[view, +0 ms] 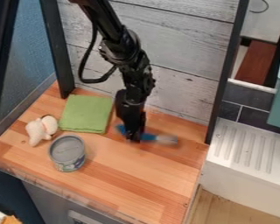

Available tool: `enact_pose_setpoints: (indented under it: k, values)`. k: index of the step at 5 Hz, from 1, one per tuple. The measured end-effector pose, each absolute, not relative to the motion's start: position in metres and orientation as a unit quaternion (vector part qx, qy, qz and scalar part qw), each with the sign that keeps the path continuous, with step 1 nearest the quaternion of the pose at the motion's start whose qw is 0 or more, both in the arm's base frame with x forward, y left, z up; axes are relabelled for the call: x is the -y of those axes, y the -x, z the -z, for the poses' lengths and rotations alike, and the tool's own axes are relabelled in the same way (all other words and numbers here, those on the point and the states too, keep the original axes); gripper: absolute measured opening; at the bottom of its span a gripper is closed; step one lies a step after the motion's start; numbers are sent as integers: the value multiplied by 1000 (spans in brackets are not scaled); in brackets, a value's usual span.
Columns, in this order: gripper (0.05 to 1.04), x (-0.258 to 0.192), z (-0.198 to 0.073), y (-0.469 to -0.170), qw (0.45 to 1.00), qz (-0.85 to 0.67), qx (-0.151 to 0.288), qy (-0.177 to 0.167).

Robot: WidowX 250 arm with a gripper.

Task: Move the blue fork to the left edge of the table

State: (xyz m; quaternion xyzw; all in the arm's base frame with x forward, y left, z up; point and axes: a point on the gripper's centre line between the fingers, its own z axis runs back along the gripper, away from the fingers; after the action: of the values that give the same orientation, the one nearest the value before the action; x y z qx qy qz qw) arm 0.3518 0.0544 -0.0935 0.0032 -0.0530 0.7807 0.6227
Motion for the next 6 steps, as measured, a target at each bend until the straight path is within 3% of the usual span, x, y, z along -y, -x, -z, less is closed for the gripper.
enact_pose_setpoints:
  k: [2, 3, 4, 6]
  values:
    - [389, -65, 37, -351, 672, -734, 95, 29]
    - [389, -64, 10, -346, 727, -675, 120, 31]
    - [389, -54, -2, -337, 802, -584, 117, 46]
    - [389, -29, 4, -317, 899, -424, 98, 44]
